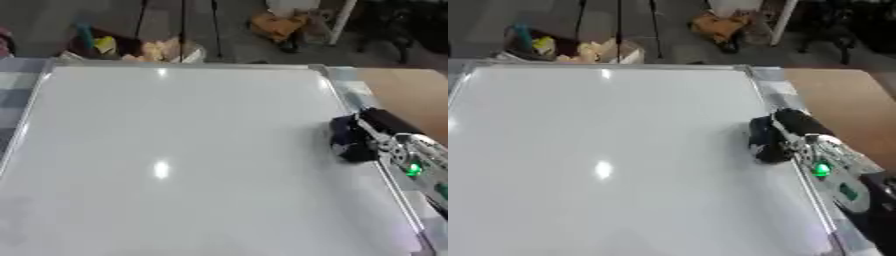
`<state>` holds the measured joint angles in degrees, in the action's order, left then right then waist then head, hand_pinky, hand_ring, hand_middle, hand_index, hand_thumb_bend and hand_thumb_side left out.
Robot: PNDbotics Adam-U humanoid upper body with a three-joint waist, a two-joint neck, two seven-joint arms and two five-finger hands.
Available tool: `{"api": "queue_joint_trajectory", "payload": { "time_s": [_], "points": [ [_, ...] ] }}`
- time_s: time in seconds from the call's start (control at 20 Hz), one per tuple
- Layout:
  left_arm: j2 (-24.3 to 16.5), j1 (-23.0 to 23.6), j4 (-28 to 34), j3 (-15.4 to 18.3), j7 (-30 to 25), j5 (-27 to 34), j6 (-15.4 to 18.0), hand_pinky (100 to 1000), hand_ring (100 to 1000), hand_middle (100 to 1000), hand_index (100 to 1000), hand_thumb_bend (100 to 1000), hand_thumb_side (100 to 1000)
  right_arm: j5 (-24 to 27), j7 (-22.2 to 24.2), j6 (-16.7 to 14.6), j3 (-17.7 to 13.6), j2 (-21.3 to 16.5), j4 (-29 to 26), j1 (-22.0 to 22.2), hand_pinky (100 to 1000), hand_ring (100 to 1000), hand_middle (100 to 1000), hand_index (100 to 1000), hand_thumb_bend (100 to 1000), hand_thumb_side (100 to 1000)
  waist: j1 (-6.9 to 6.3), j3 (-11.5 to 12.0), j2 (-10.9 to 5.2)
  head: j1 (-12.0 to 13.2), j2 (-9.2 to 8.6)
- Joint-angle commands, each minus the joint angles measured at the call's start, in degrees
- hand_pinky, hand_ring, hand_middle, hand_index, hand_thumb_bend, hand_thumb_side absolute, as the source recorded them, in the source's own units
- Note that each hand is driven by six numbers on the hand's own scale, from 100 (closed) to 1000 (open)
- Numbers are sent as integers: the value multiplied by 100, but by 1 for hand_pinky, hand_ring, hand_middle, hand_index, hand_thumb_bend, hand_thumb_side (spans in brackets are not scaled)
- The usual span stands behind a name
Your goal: Wipe the whiteboard clean with a brush.
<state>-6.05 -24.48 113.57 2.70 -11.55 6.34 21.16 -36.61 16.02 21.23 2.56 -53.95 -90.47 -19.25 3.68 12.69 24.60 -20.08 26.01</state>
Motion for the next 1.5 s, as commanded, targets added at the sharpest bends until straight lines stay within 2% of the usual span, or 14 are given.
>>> {"api": "queue_joint_trajectory", "payload": {
  "time_s": [0.05, 0.55, 1.05, 1.5],
  "points": [
    [-55, -64, 102, -19, -9, 21, -6, 361, 711, 584, 483, 114, 938, 75, 122, -51, 39, -182, -93, -64, 549, 579, 234, 366, 100, 383, 3, 14, -135, -22, -68],
    [-49, -77, 102, -14, -15, 15, -22, 361, 711, 584, 484, 114, 938, 64, 421, -154, 123, -116, -11, -155, 570, 596, 260, 393, 100, 379, 48, 58, -120, -35, -81],
    [-40, -70, 102, -16, -18, 14, -16, 361, 711, 585, 483, 112, 938, 729, 548, -242, 186, -66, -105, -220, 542, 586, 248, 385, 100, 362, 25, 76, -115, -65, -72],
    [-32, -68, 102, -25, -28, 19, -19, 361, 711, 585, 482, 112, 938, 1025, 718, -295, 358, -44, -441, -286, 527, 579, 243, 381, 100, 352, 21, 95, -121, -88, -58]
  ]
}}
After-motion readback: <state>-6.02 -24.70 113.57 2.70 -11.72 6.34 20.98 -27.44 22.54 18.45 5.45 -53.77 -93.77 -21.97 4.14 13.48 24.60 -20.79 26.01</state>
